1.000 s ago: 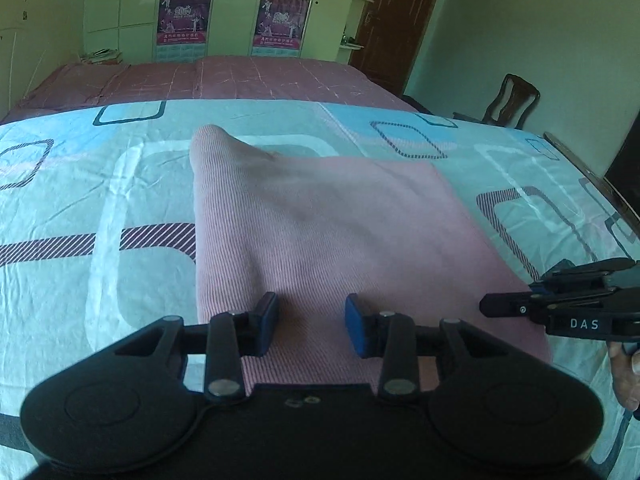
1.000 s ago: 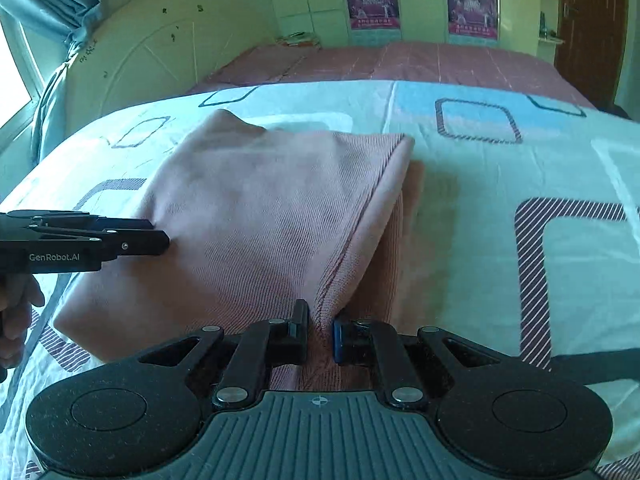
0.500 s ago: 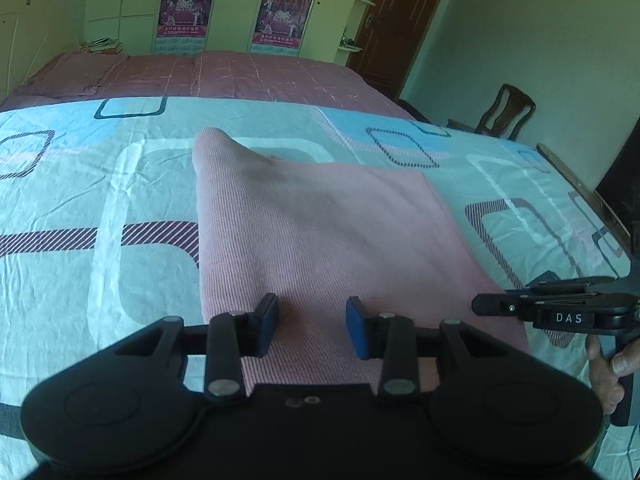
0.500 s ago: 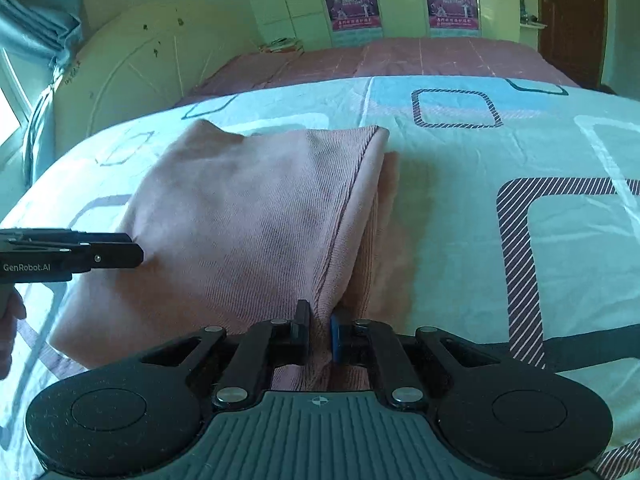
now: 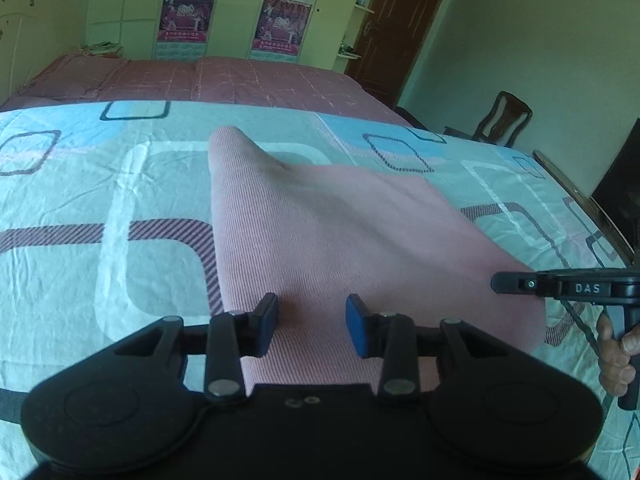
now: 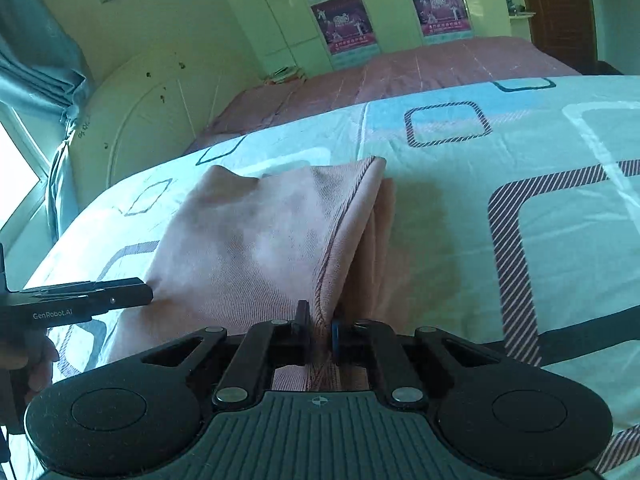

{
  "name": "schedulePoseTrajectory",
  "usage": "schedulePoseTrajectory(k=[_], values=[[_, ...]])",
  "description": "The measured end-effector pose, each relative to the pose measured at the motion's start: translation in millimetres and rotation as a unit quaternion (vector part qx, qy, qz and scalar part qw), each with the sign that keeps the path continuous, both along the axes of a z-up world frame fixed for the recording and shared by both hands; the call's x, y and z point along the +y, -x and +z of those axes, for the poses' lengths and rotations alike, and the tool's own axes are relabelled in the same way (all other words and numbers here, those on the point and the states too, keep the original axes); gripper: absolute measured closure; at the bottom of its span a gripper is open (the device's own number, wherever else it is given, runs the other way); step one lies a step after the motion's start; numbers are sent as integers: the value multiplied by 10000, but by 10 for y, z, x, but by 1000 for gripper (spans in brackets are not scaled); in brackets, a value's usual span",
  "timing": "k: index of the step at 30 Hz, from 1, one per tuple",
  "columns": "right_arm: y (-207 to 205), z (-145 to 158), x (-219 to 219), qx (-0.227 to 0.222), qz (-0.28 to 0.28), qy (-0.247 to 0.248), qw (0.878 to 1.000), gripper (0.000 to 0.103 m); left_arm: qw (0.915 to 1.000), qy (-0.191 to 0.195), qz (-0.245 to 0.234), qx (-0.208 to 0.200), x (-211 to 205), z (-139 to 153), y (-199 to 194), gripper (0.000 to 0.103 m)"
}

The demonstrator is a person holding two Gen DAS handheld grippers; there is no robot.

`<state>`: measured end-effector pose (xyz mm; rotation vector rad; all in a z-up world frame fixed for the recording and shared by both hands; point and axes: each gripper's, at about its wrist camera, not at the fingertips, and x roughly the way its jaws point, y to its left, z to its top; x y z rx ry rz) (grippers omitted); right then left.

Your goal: Fold small clothes

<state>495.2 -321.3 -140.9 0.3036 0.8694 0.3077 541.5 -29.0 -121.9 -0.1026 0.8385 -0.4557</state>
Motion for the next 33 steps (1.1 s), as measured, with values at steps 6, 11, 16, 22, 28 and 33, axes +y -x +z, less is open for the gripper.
schedulePoseTrajectory(k=[6,11,16,22,28,33], values=[[-59,-233,107,303,83,137,9994,95,9995,-42,103,309,1,-101,-93,65],[6,64,9,-352,-294,522,9976,58,9997,-71,9,-219,25,150,-182,62],[-476,274,32,-713,-227,563,9956,71,9984,-233,83,-511,-52,250,-721,60],[-1109,-269,256,236,124,1416,9896,92,9976,-653,207,84,-98,-215,-1295,57],[-973,-214,111,28,-64,1248,9922,91,9988,-242,392,-158,41,-196,-1172,56],[-1113,10,233,-448,-30,1010,9939,91,9972,-543,-71,-512,-198,-55,-1307,55]])
